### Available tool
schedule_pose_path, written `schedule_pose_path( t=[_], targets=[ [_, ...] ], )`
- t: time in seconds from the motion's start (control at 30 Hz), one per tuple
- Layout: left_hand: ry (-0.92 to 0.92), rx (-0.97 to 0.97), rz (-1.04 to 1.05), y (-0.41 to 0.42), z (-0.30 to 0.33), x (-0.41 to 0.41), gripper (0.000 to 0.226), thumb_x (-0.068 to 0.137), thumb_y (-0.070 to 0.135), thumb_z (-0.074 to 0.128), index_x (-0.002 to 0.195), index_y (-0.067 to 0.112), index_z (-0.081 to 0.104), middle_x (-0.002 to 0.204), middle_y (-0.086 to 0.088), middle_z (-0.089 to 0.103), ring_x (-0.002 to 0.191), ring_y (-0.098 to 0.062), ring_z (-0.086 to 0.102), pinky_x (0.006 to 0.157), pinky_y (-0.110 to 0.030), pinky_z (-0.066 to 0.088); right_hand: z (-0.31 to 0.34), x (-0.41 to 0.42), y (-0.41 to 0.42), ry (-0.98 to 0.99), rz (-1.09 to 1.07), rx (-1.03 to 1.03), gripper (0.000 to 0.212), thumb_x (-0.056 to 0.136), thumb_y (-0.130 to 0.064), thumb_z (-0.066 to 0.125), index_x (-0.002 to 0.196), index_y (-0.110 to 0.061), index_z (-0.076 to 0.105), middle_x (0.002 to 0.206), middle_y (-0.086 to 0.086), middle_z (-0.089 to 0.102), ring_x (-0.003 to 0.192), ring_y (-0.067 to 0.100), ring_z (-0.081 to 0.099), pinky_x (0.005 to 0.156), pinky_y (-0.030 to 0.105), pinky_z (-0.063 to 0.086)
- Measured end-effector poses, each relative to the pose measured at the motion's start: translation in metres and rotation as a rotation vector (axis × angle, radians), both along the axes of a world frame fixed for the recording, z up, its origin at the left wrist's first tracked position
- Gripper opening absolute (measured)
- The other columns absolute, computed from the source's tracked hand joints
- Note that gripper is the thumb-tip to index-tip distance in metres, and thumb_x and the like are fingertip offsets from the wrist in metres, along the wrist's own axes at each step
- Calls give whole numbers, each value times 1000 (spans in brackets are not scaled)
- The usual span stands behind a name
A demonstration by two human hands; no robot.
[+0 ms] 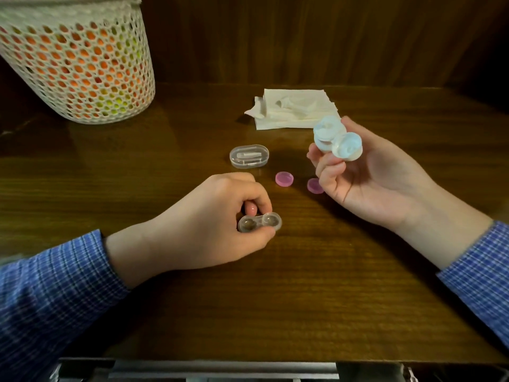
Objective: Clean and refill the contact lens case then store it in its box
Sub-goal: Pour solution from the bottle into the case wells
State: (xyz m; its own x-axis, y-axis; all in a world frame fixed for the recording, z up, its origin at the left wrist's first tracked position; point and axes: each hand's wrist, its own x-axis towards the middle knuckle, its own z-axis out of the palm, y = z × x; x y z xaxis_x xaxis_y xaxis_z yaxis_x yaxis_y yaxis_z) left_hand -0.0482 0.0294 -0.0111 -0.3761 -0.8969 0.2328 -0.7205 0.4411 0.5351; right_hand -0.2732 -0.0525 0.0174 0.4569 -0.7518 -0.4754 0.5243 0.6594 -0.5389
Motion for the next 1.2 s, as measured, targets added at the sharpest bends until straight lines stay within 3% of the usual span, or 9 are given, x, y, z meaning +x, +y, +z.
schedule_pose_path(
  t=[0.2,0.37,0.57,0.67,0.77,0.87,0.93,1.03,1.2],
  targets=[
    [62,33,-2,-3,-2,-6,10,83,31,80,91,27,76,85,11,65,78,-15,63,63,-29,52,-3,-6,10,-116,68,34,65,74,-28,74,131,-5,57,92,11,69,59,13,65,46,25,54],
    [24,7,-7,-6,0,-6,11,82,35,78,91,28,76,85,11,66,83,-13,62,71,-26,49,-10,-1,11,-30,153,3,42,80,-40,75,91,0,80,105,-4,59,69,11,59,67,26,52],
    [-4,-31,20,-9,-3,-8,12,81,41,75,89,32,77,83,13,64,89,-10,59,77,-21,46,-6,12,-3,34,55,-43,44,91,-42,73,117,-6,69,97,9,74,68,16,63,71,26,52],
    [17,-30,47,-12,-3,-11,12,81,43,75,88,33,77,81,13,65,90,-10,59,78,-12,40,-1,17,-4,25,22,-51,45,92,-42,72,122,-9,66,101,5,64,64,11,56,59,21,48],
    [15,-31,60,-14,-2,-12,16,81,45,76,90,33,78,83,14,65,92,-8,57,78,-10,38,-2,11,2,-9,36,-42,44,90,-40,74,121,-11,63,89,7,63,55,12,58,46,21,50],
    [-20,-20,72,-13,-1,-6,38,77,58,71,107,35,76,88,18,63,96,-1,55,77,-11,38,-6,3,9,59,5,-32,53,86,-38,77,128,-9,60,85,10,65,55,13,60,46,21,53],
    [-51,-28,84,-10,-2,0,51,74,63,70,118,36,72,91,21,61,98,2,53,77,-10,38,-7,0,11,138,-7,-65,44,86,-38,77,120,-12,65,90,11,66,59,14,62,49,21,55],
    [-67,-53,78,-6,-1,3,45,76,58,69,114,34,74,90,19,62,95,0,56,76,-8,41,-8,1,12,249,-12,-130,28,88,-38,76,104,-16,69,74,9,70,58,16,64,51,23,55],
    [-46,-41,63,-4,0,0,25,80,47,70,99,31,77,86,15,65,90,-6,58,77,-9,40,-12,6,11,377,38,-246,47,83,-42,78,117,-15,63,75,7,71,54,13,59,47,24,54]
  ],
)
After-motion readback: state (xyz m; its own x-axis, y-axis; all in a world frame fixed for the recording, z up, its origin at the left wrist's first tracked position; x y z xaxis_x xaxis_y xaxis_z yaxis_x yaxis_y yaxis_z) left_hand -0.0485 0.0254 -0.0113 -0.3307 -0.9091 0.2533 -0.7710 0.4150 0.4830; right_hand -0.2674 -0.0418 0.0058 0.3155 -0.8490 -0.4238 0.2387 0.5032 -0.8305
